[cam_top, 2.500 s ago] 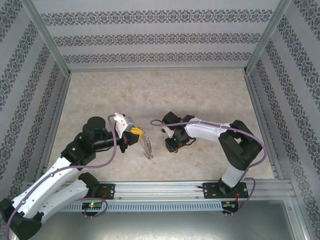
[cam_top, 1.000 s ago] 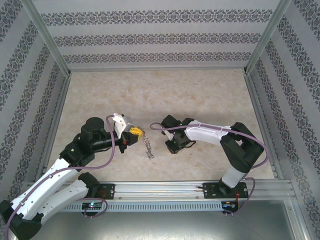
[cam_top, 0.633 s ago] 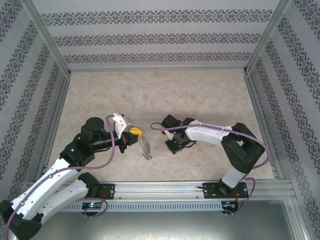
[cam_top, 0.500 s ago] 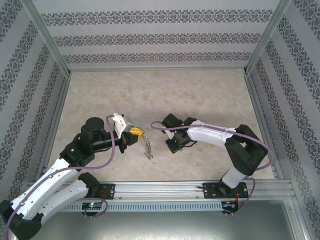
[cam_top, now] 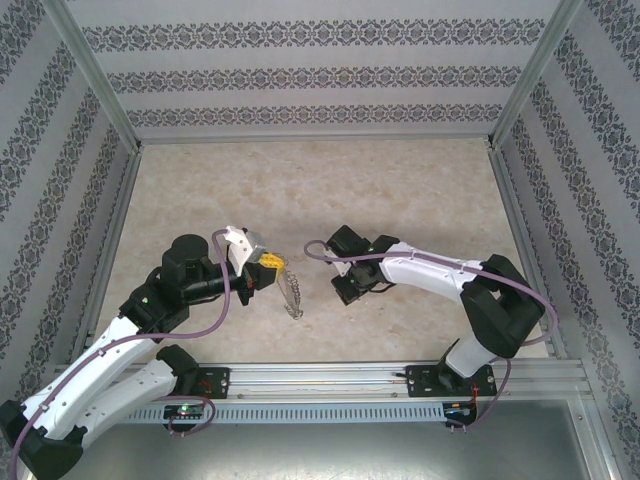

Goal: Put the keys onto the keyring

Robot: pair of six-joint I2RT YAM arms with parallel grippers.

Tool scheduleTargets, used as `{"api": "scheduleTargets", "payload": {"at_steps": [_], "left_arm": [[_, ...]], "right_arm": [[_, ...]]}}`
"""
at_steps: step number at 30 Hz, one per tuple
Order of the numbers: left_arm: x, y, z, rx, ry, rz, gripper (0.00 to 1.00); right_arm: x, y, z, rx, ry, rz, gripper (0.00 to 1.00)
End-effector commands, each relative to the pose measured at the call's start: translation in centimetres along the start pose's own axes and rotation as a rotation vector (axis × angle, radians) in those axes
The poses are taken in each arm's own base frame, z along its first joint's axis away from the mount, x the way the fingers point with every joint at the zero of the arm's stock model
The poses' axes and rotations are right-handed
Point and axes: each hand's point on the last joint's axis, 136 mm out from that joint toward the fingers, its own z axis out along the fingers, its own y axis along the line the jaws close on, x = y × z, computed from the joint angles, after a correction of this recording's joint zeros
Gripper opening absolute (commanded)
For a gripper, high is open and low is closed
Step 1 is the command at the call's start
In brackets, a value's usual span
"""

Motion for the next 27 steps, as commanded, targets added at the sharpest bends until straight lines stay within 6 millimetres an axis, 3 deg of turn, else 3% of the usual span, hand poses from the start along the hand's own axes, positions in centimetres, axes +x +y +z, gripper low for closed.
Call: {"api": "scheduleTargets", "payload": {"at_steps": [1, 15, 27], "left_arm": [[-0.8, 0.4, -0.4, -0.023, -0.019, 0.025, 0.00], [-0.7, 0.5, -0.3, -0.028, -0.017, 0.024, 0.00], [-0.8, 0.5, -0.4, -0.027, -0.021, 0.026, 0.00]], "right_arm": [[-0.6, -0.2, 0.7, 0.023, -0.002, 0.003, 0.00], [-1.1, 0.1, 1.6, 0.014, -0.019, -0.003, 0.02], [-1.1, 0.2, 2.3, 0.012, -0.019, 0.011, 0.12]]}}
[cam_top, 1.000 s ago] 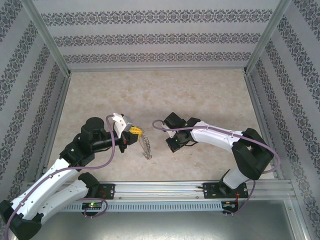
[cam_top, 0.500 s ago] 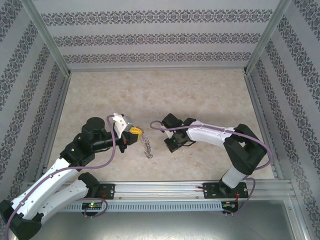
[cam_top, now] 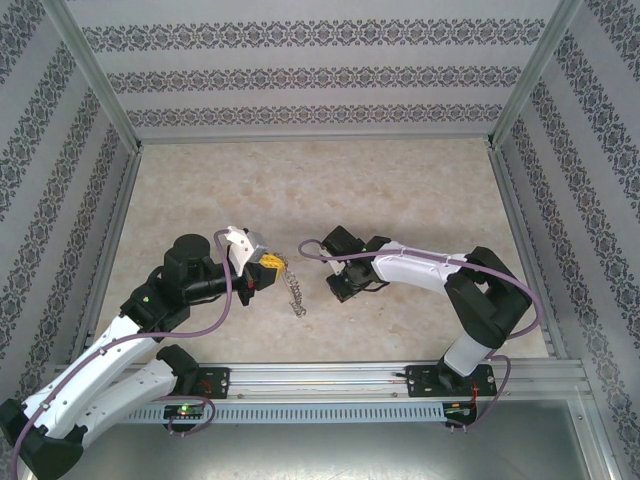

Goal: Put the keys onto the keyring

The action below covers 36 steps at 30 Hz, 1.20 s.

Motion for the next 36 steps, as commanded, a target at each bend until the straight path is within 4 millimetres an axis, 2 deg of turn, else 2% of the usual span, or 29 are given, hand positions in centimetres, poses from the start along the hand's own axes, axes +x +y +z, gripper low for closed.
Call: {"api": "scheduleTargets", "payload": {"at_steps": [1, 18, 36], "left_arm": [[-1.2, 0.3, -0.6, -0.022, -0.038, 0.034, 0.00], [-1.1, 0.4, -0.6, -0.029, -0.033, 0.034, 0.00], [-1.1, 0.5, -0.6, -0.033, -0.034, 0.036, 0.00]], "right_arm": [[0.3, 0.2, 0.5, 0.010, 0.009, 0.001, 0.13], [-0.5, 0.1, 1.0, -0.018, 0.013, 0.002, 0.15], [-1.5, -0.7, 0.7, -0.017, 0.030, -0.005, 0.21]]}}
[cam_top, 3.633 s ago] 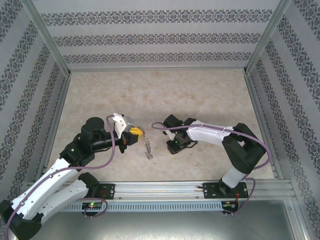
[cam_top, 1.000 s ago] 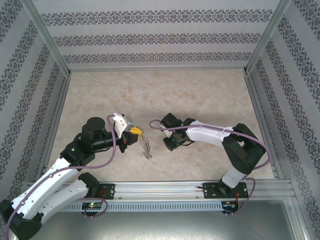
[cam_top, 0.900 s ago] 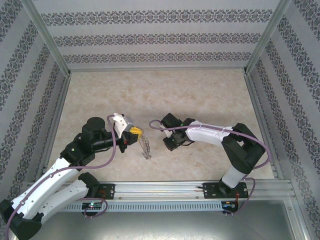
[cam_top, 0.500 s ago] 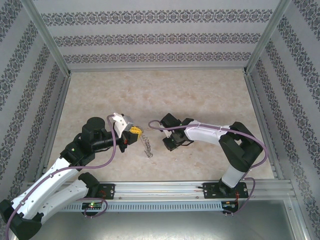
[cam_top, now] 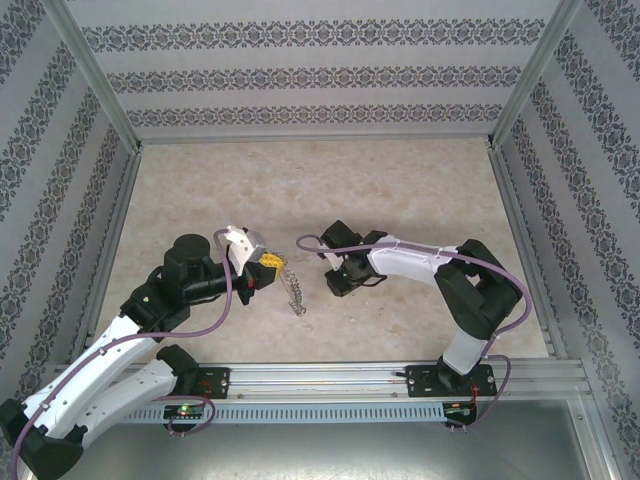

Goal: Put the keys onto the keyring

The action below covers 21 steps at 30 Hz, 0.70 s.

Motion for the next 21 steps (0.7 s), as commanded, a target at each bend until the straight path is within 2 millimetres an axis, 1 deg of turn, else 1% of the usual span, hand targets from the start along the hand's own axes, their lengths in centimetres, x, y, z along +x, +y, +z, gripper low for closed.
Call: {"api": "scheduleTargets", "payload": {"at_steps": [1, 7, 14, 21], "left_arm": [[-1.09, 0.15, -0.56, -0.013, -0.034, 0.033, 0.00], [-1.07, 0.20, -0.55, -0.015, -0.034, 0.032, 0.00], [-1.07, 0.21, -0.54, -0.016, -0.034, 0.034, 0.00], [-1.16, 0.24, -0.60, -0.019, -0.036, 0.036, 0.00]], "right_arm": [[-0.46, -0.14, -0.27, 0.004, 0.009, -0.011, 0.21], [-0.88, -0.03, -0.07, -0.005, 0.014, -0.022, 0.21], [-0.67, -0.31, 0.19, 0.000, 0.034, -0.023, 0.20], [-0.69, -0.44, 0.14, -0.001, 0.048, -0.029, 0.16]]}}
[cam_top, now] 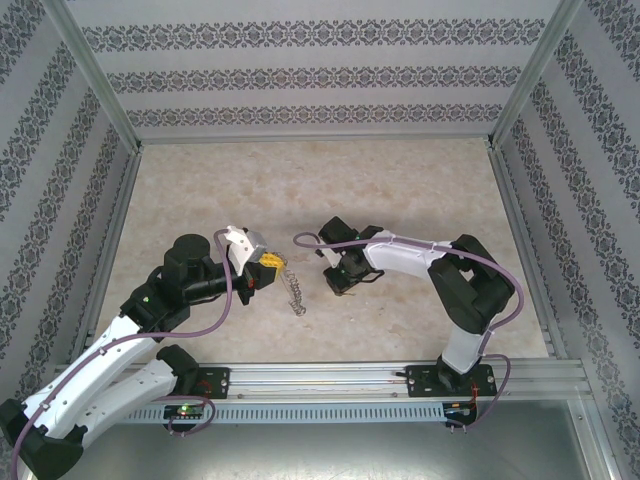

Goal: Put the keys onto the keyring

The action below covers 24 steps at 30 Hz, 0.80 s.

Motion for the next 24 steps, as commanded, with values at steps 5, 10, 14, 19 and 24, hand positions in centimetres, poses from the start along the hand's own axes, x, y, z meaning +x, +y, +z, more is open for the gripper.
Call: {"api": "scheduleTargets", "payload": {"at_steps": [5, 10, 14, 19, 24], "left_arm": [[-1.2, 0.2, -0.6, -0.018, -0.036, 0.035, 0.00], [-1.1, 0.3, -0.6, -0.021, -0.034, 0.036, 0.00], [-1.0, 0.3, -0.6, -0.022, -0.029, 0.035, 0.00], [-1.1, 0.1, -0.7, -0.013, -0.024, 0.041, 0.00], [-1.8, -0.7, -1.0, 0.024, -0.036, 0.067, 0.00]], "right_arm": [[0.1, 0.1, -0.6, -0.012, 0.018, -0.020, 0.10], [0.0, 0.3, -1.4, -0.028, -0.002, -0.021, 0.02], [-0.2, 1.2, -2.8, -0.076, -0.065, -0.049, 0.00], [-0.6, 3.4, -6.4, -0.169, -0.243, -0.149, 0.00], [-1.4, 6.7, -12.7, -0.292, -0.547, -0.320, 0.00]]}}
